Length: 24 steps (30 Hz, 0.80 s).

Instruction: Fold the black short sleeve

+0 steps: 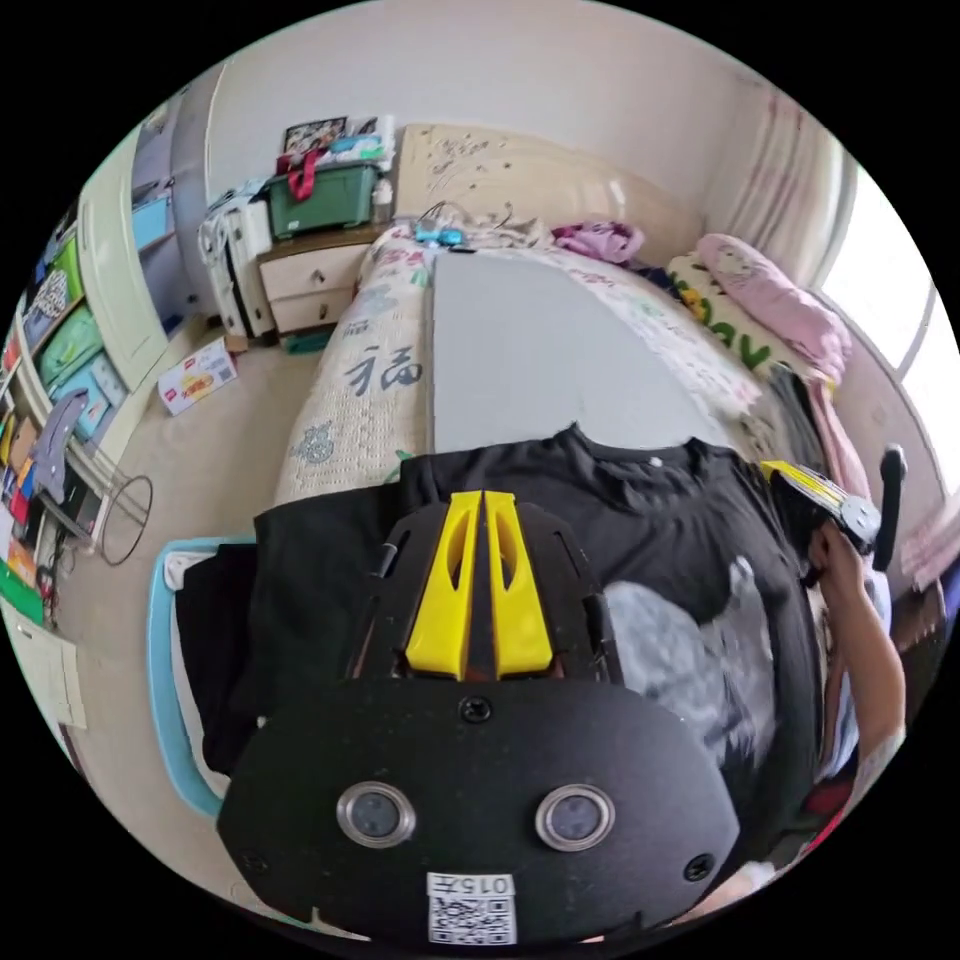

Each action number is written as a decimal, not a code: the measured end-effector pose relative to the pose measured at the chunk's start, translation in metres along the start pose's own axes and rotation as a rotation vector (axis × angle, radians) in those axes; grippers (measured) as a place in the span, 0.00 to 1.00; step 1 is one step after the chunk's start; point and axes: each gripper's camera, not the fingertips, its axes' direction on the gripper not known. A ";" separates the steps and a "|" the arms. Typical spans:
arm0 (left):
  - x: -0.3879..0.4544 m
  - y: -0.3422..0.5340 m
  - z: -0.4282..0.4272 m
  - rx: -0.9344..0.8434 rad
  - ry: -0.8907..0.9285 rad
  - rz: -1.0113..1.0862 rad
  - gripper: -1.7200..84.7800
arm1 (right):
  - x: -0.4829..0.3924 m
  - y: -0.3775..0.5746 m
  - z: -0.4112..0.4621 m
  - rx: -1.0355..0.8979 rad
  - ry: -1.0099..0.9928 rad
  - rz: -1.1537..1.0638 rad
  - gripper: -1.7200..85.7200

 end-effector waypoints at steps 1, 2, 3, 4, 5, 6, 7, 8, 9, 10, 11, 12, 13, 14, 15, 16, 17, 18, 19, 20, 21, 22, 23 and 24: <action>-0.004 0.025 -0.031 0.021 0.027 0.030 0.04 | 0.006 0.031 -0.040 0.043 -0.087 -0.058 0.01; -0.011 0.057 -0.065 0.034 0.044 0.032 0.05 | 0.009 0.067 -0.084 0.082 -0.123 -0.106 0.01; -0.014 0.075 -0.082 0.038 0.057 0.025 0.06 | 0.010 0.087 -0.107 0.100 -0.130 -0.129 0.01; -0.023 0.116 -0.119 0.048 0.112 0.002 0.07 | 0.010 0.129 -0.152 0.133 -0.141 -0.174 0.01; -0.034 0.165 -0.155 0.082 0.185 -0.055 0.08 | 0.009 0.176 -0.196 0.158 -0.154 -0.201 0.02; -0.039 0.191 -0.173 0.102 0.224 -0.088 0.08 | 0.010 0.200 -0.216 0.170 -0.160 -0.204 0.02; -0.049 0.244 -0.205 0.138 0.286 -0.150 0.08 | 0.013 0.246 -0.251 0.188 -0.166 -0.165 0.03; -0.056 0.295 -0.233 0.161 0.299 -0.217 0.08 | 0.020 0.292 -0.280 0.206 -0.170 -0.079 0.07; -0.058 0.319 -0.246 0.162 0.289 -0.242 0.08 | 0.024 0.314 -0.292 0.213 -0.169 -0.023 0.08; -0.062 0.363 -0.269 0.160 0.244 -0.305 0.08 | 0.031 0.356 -0.311 0.220 -0.179 0.071 0.10; -0.065 0.401 -0.290 0.166 0.217 -0.360 0.08 | 0.039 0.392 -0.323 0.203 -0.207 0.166 0.11; -0.065 0.417 -0.299 0.172 0.207 -0.374 0.08 | 0.043 0.409 -0.327 0.191 -0.223 0.213 0.11; -0.066 0.443 -0.314 0.177 0.181 -0.405 0.08 | 0.050 0.439 -0.332 0.176 -0.253 0.290 0.12; -0.065 0.460 -0.323 0.179 0.176 -0.414 0.09 | 0.055 0.462 -0.332 0.153 -0.288 0.364 0.12; -0.064 0.465 -0.326 0.173 0.176 -0.410 0.10 | 0.058 0.471 -0.331 0.138 -0.315 0.394 0.13; -0.063 0.472 -0.327 0.142 0.198 -0.418 0.10 | 0.060 0.484 -0.328 0.115 -0.378 0.424 0.13; -0.059 0.473 -0.327 0.120 0.254 -0.399 0.11 | 0.059 0.490 -0.324 0.083 -0.428 0.421 0.13; -0.056 0.473 -0.326 0.111 0.272 -0.387 0.11 | 0.057 0.491 -0.322 0.059 -0.446 0.406 0.13; -0.050 0.473 -0.324 0.090 0.277 -0.383 0.12 | 0.051 0.490 -0.315 -0.003 -0.470 0.372 0.13; -0.043 0.471 -0.323 0.070 0.230 -0.369 0.12 | 0.047 0.489 -0.313 -0.035 -0.464 0.367 0.12; -0.039 0.470 -0.322 0.056 0.198 -0.369 0.12 | 0.046 0.489 -0.316 -0.030 -0.447 0.373 0.11; -0.031 0.467 -0.320 0.028 0.180 -0.348 0.12 | 0.045 0.489 -0.321 -0.042 -0.407 0.380 0.10; -0.025 0.465 -0.315 -0.006 0.199 -0.328 0.11 | 0.044 0.489 -0.325 -0.057 -0.380 0.375 0.09; -0.023 0.464 -0.312 -0.029 0.209 -0.328 0.11 | 0.044 0.490 -0.327 -0.060 -0.378 0.368 0.07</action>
